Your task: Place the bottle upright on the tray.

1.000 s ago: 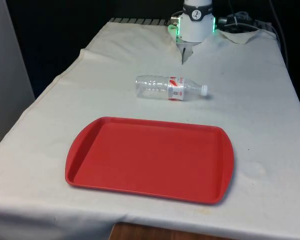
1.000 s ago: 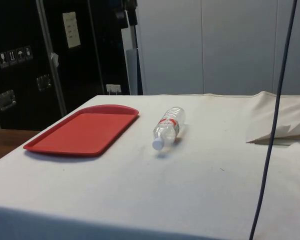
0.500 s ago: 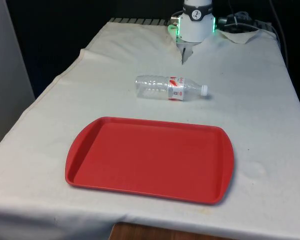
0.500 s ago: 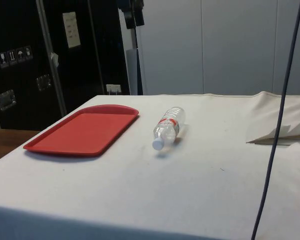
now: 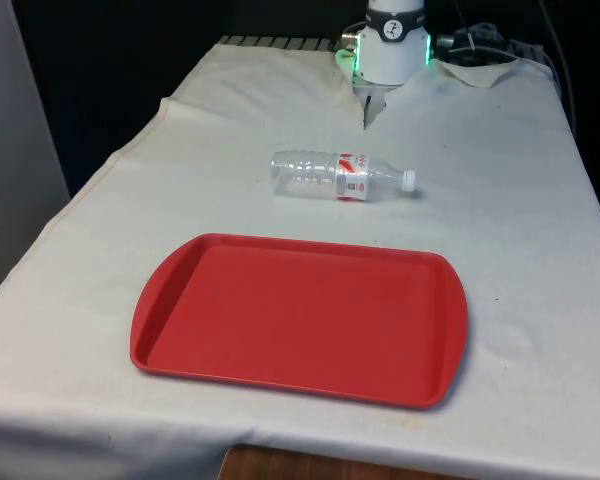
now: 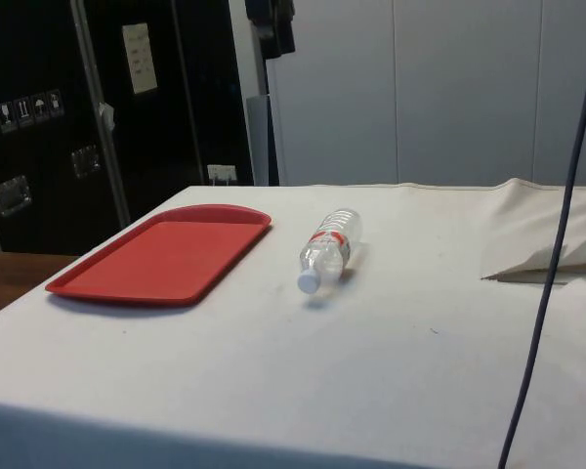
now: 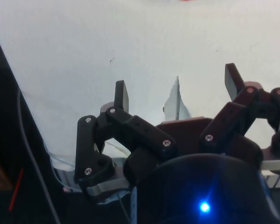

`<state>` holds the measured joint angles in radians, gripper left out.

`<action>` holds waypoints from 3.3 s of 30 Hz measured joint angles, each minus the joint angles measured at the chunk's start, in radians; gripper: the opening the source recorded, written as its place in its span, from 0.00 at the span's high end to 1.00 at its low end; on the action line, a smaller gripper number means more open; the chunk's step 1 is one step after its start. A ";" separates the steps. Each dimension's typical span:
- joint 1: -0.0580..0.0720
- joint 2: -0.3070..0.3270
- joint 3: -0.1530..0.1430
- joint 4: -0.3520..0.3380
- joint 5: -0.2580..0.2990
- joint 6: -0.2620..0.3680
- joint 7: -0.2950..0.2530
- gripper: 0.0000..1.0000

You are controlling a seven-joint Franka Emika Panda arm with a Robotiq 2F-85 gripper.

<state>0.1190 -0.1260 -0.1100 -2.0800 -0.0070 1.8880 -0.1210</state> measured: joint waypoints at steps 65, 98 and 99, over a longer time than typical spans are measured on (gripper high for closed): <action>0.000 -0.005 0.036 -0.282 -0.012 0.319 0.006 0.00; 0.001 0.009 0.038 -0.306 -0.023 0.339 -0.069 0.00; 0.001 0.009 0.039 -0.306 -0.023 0.340 -0.072 0.00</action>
<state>0.1200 -0.1170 -0.0710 -2.3860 -0.0300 2.2280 -0.1930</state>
